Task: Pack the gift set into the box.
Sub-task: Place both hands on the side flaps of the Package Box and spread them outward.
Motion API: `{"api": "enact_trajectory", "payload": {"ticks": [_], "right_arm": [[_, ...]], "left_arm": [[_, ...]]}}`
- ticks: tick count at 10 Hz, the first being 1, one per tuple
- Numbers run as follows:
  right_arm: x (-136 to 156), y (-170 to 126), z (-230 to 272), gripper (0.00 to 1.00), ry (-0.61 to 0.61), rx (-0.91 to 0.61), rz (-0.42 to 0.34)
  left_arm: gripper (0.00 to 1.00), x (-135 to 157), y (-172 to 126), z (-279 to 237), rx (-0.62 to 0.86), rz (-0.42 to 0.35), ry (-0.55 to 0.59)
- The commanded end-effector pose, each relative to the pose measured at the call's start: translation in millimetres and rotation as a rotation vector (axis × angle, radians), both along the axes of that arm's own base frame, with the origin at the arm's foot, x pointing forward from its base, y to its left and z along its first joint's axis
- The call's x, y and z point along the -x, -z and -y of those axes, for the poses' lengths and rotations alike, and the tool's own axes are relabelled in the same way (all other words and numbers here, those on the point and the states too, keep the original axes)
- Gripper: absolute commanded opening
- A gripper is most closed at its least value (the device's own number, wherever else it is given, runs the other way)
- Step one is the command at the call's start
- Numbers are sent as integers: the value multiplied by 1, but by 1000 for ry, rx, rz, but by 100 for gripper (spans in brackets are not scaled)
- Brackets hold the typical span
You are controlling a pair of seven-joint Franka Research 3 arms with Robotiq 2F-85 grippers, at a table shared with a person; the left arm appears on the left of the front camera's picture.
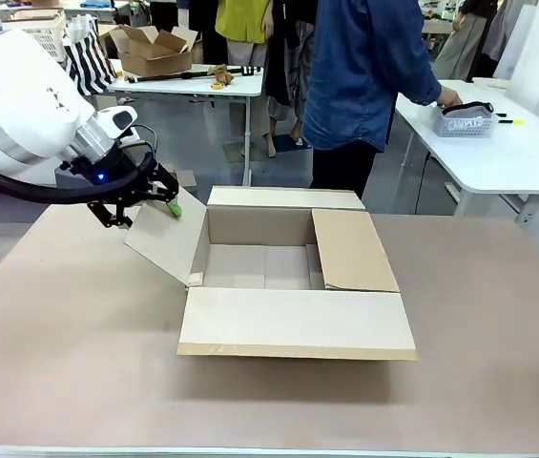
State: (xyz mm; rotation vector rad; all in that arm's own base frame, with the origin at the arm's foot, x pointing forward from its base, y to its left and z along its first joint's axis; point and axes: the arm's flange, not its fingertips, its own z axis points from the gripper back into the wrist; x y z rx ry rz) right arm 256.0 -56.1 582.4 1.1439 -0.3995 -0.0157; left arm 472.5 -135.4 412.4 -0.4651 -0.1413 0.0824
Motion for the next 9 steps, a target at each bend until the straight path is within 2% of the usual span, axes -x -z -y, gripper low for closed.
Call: {"api": "enact_trajectory", "payload": {"ticks": [1,3,5,6,7,8,9], "right_arm": [[-31,-32,-109,100,-112,239,80],[-35,-27,-206,100,-272,416,121],[-28,26,-268,100,-406,638,70],[-22,48,-264,100,-424,717,90],[-8,7,-276,100,-403,539,109],[-8,7,-276,100,-403,539,109],[-12,39,-290,100,-449,646,97]], "left_arm": [[100,1,-1,3,-20,-3,-13],[100,1,-1,3,-20,-3,-13],[100,1,-1,3,-20,-3,-13],[100,1,-1,3,-20,-3,-13],[100,1,-1,3,-20,-3,-13],[100,1,-1,3,-20,-3,-13],[100,1,-1,3,-20,-3,-13]]}}
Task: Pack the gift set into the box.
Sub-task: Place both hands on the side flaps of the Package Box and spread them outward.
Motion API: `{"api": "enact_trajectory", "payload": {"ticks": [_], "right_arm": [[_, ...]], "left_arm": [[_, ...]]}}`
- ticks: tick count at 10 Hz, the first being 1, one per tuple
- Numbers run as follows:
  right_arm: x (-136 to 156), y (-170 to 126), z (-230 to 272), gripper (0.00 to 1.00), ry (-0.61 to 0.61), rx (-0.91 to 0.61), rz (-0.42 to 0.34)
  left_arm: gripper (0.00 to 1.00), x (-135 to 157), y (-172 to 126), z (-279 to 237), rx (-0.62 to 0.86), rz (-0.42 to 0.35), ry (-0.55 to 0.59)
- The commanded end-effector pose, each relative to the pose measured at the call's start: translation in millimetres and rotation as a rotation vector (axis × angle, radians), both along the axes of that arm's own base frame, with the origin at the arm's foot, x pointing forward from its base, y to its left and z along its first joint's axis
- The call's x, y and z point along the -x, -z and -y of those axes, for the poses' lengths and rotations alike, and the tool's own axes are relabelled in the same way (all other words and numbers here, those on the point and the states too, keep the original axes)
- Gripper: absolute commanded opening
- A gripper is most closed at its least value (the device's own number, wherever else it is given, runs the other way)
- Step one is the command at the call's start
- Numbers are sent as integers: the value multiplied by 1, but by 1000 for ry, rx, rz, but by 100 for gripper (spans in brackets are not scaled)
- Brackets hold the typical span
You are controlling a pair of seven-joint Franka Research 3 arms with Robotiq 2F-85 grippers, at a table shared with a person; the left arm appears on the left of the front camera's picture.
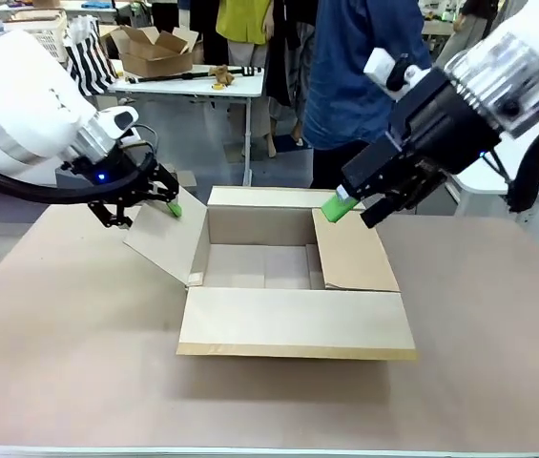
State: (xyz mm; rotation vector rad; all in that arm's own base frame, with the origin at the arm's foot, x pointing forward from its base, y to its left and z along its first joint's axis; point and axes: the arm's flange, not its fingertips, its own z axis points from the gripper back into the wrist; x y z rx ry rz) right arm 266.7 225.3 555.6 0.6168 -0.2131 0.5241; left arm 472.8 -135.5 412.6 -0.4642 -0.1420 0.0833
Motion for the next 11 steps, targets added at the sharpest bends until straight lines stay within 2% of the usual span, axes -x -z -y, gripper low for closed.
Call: {"api": "enact_trajectory", "payload": {"ticks": [1,2,3,5,6,7,8,9,10,11], "right_arm": [[-2,9,-33,100,334,477,-51],[-16,20,-71,100,444,695,-6],[-35,31,-91,100,458,703,-6],[-66,64,-108,100,641,882,-3],[-76,86,-112,100,690,959,32],[-83,107,-117,100,686,963,77],[-95,121,-116,100,654,868,80],[-68,102,-87,100,626,845,153],[-68,102,-87,100,626,845,153],[-81,124,-88,100,647,890,126]], "left_arm": [[100,1,-1,3,-19,-3,-12],[100,1,-1,3,-19,-3,-12],[100,1,-1,3,-19,-3,-12],[100,1,-1,3,-19,-3,-12],[100,1,-1,3,-19,-3,-12],[100,1,-1,3,-19,-3,-12],[100,1,-1,3,-19,-3,-12],[100,1,-1,3,-19,-3,-12],[100,1,-1,3,-19,-3,-12],[100,1,-1,3,-19,-3,-12]]}}
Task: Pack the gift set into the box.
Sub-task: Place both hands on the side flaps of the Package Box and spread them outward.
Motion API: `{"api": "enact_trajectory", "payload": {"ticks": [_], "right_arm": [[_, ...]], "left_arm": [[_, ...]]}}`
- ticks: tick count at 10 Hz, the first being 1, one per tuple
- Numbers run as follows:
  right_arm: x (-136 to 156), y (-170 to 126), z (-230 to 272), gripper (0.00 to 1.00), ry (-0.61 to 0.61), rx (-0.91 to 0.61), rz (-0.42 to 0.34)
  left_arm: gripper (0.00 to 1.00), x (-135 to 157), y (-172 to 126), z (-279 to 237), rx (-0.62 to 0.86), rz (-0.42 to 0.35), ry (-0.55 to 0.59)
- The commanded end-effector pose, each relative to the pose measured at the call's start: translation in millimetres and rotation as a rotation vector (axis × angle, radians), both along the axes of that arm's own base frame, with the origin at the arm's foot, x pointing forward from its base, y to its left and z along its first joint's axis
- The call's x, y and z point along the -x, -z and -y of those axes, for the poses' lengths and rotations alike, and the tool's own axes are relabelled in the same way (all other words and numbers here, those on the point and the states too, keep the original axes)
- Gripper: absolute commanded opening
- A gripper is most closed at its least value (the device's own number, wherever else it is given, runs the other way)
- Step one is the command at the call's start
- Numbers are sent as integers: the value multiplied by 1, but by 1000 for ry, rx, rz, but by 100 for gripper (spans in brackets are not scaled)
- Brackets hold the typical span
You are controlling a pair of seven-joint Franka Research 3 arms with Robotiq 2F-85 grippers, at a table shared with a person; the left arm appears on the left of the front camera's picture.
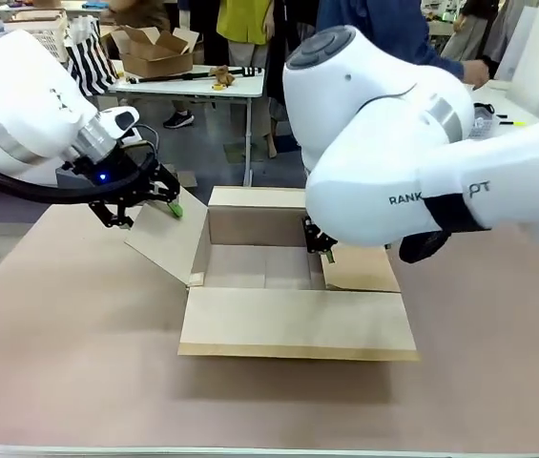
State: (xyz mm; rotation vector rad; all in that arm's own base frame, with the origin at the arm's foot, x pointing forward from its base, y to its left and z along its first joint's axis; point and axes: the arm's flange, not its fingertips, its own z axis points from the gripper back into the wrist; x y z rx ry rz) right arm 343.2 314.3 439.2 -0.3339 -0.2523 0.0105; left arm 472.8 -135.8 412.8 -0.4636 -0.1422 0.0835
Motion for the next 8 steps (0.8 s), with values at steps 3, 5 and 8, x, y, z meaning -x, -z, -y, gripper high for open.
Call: {"api": "enact_trajectory", "payload": {"ticks": [3,5,8], "right_arm": [[-50,34,-12,100,98,-53,60],[-63,48,-28,100,82,-59,98],[-73,68,-43,100,72,50,138]], "left_arm": [[100,1,-1,3,-19,-3,-12],[100,1,-1,3,-19,-3,-12],[100,1,-1,3,-19,-3,-12]]}}
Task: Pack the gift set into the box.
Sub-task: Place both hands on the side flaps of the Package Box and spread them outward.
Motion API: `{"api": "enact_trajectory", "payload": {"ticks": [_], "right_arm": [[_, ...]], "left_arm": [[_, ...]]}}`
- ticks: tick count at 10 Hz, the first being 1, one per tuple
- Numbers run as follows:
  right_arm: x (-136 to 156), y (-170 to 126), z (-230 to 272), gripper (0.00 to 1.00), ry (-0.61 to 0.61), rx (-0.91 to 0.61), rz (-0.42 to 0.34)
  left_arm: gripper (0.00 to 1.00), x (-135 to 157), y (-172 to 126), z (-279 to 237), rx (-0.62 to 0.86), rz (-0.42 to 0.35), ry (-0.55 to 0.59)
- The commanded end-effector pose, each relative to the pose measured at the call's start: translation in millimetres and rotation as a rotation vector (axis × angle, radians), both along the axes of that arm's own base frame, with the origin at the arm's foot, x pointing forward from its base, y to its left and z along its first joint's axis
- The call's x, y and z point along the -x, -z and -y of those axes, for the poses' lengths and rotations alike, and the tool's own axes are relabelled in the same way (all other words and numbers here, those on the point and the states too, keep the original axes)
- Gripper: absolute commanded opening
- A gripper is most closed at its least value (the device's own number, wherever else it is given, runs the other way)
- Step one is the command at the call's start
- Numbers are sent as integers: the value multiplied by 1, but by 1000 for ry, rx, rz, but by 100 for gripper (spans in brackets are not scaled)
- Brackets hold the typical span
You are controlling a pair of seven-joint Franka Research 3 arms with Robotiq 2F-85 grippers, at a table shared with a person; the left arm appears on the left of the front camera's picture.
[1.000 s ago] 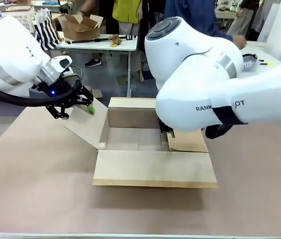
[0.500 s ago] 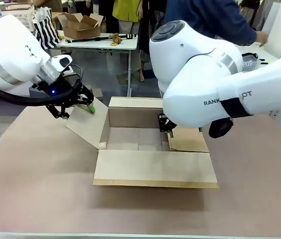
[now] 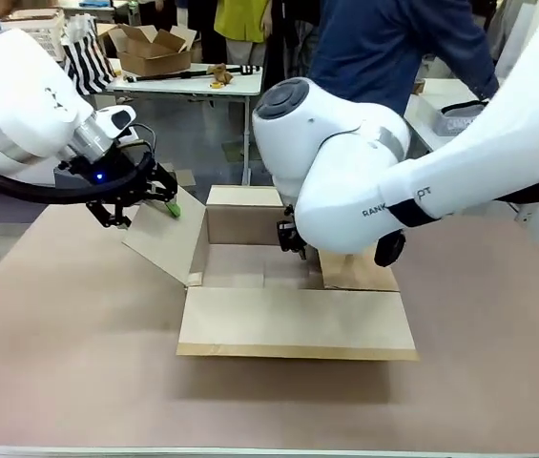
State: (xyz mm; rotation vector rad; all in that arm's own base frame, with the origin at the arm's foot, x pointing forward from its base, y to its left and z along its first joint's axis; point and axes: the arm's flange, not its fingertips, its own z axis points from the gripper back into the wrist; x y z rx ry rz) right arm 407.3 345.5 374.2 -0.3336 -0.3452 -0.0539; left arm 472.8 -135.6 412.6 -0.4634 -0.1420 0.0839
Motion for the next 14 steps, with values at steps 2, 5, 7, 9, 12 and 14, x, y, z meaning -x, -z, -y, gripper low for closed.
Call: {"api": "enact_trajectory", "payload": {"ticks": [2,5,7,9,12,14], "right_arm": [[-10,6,-11,100,-50,85,43],[-9,0,-10,100,-102,199,70],[-11,-2,-7,100,-142,278,69],[-10,-2,-6,100,-153,308,58],[-8,-7,-6,100,-164,324,83],[-6,-15,-3,100,-165,359,100]], "left_arm": [[100,1,-1,3,-19,-3,-12],[100,1,-1,3,-19,-3,-12],[100,1,-1,3,-19,-3,-12],[100,1,-1,3,-19,-3,-12],[100,1,-1,3,-19,-3,-12],[100,1,-1,3,-19,-3,-12]]}}
